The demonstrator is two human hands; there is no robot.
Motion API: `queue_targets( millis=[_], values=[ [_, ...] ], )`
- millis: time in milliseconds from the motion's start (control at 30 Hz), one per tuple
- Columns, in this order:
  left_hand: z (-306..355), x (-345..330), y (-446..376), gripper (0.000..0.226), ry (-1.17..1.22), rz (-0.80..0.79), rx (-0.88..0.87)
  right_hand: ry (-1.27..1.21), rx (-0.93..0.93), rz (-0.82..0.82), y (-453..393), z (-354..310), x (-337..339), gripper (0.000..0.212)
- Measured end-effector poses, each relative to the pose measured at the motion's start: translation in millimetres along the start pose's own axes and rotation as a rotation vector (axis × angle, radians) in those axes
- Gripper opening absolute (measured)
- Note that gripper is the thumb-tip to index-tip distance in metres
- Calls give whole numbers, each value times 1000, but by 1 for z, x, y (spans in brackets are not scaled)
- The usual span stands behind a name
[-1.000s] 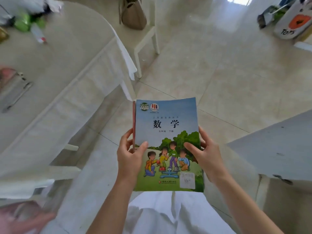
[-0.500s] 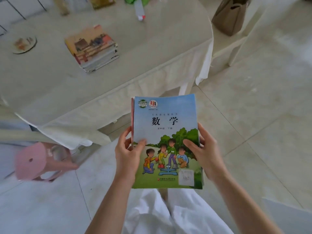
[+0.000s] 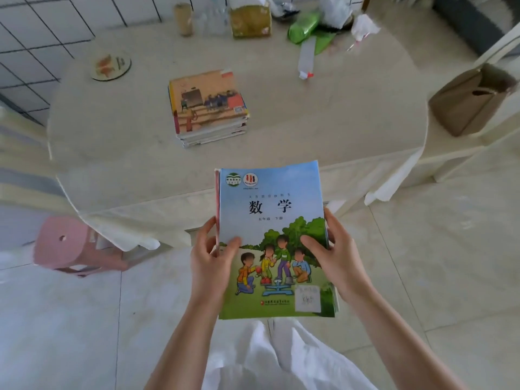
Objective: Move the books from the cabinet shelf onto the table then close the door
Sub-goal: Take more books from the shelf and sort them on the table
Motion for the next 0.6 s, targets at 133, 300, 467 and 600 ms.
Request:
queue_targets(
  millis=[133, 300, 467, 600],
  values=[
    [13, -6, -21, 61, 47, 69, -5, 135, 76, -52, -45, -10, -8, 68],
    [25, 1, -57, 71, 54, 132, 17, 217, 110, -90, -93, -19, -31, 73],
    [45, 12, -113, 79, 74, 164, 19, 240, 130, -121, -148, -40, -61, 72],
    [71, 27, -169, 62, 84, 98, 10, 203, 48, -130, -203, -65, -85, 76]
  ],
)
Point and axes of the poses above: each hand's wrist, its own y-axis away from the middle knuckle, its own x-axis out of the back of the hand, z = x × y, the point moved 2 cm from there along -y, towards the middle knuckle, and after that the axes turned 1 degree about x, right-handed, at the moved point
